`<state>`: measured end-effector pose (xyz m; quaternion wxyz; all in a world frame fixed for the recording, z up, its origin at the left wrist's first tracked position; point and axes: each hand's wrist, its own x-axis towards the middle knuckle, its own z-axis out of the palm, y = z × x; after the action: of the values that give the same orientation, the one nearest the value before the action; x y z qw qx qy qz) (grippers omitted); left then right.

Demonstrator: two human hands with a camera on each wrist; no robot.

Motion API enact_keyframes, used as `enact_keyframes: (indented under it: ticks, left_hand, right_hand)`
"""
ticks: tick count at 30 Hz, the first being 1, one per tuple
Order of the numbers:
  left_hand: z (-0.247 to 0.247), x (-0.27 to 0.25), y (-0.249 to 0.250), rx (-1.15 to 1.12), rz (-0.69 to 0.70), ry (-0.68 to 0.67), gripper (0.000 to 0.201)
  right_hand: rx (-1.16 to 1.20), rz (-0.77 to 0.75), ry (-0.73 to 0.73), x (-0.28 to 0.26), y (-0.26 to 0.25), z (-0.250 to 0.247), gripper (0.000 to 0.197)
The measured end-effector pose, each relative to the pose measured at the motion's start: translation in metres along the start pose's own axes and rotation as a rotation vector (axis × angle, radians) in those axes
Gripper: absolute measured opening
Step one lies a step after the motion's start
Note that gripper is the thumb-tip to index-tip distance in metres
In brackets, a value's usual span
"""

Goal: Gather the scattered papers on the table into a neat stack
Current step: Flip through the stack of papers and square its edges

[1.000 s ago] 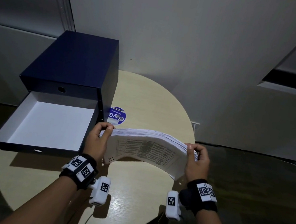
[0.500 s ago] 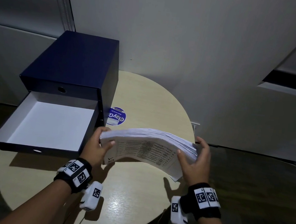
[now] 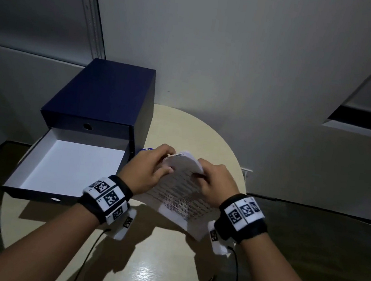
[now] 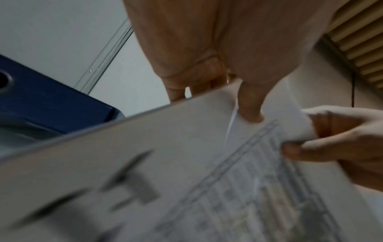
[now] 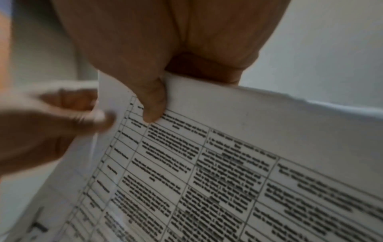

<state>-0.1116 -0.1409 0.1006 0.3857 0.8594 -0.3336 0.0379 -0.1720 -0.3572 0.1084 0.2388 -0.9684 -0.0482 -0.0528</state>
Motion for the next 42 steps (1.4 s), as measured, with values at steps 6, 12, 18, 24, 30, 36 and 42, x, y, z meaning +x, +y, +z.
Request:
enact_keyframes:
  ticks: [6,12,18,24,30,36,42]
  left_hand:
    - [-0.017,-0.009,-0.028,-0.564,-0.373,0.106,0.019]
    - [0.0,0.004,0.003,-0.942,-0.43,0.392,0.023]
    - [0.027,-0.017,0.002,-0.595,-0.373,0.312,0.025]
    - [0.014,-0.004,0.006,-0.649,-0.306,0.488,0.021]
    - [0.016,0.011,0.011,-0.651,-0.382,0.515,0.01]
    - [0.014,-0.007,-0.008,-0.7,-0.252,0.356,0.045]
    - [0.031,-0.026,-0.034,-0.516,-0.403,0.192,0.036]
  right_hand:
    - [0.59,0.126,0.242,-0.015,0.03,-0.016,0.017]
    - [0.846,0.282,0.425,-0.024,0.018,0.014,0.032]
    - [0.823,0.426,0.359,-0.049,-0.002,0.059,0.045]
    - [0.719,0.279,0.71,-0.031,-0.014,0.029,0.036]
    - [0.693,0.376,0.787,-0.011,-0.018,0.021,0.018]
    - [0.765,0.325,0.718,-0.02,-0.016,0.022,0.021]
    - [0.701,0.364,0.579,-0.046,-0.002,0.037,0.036]
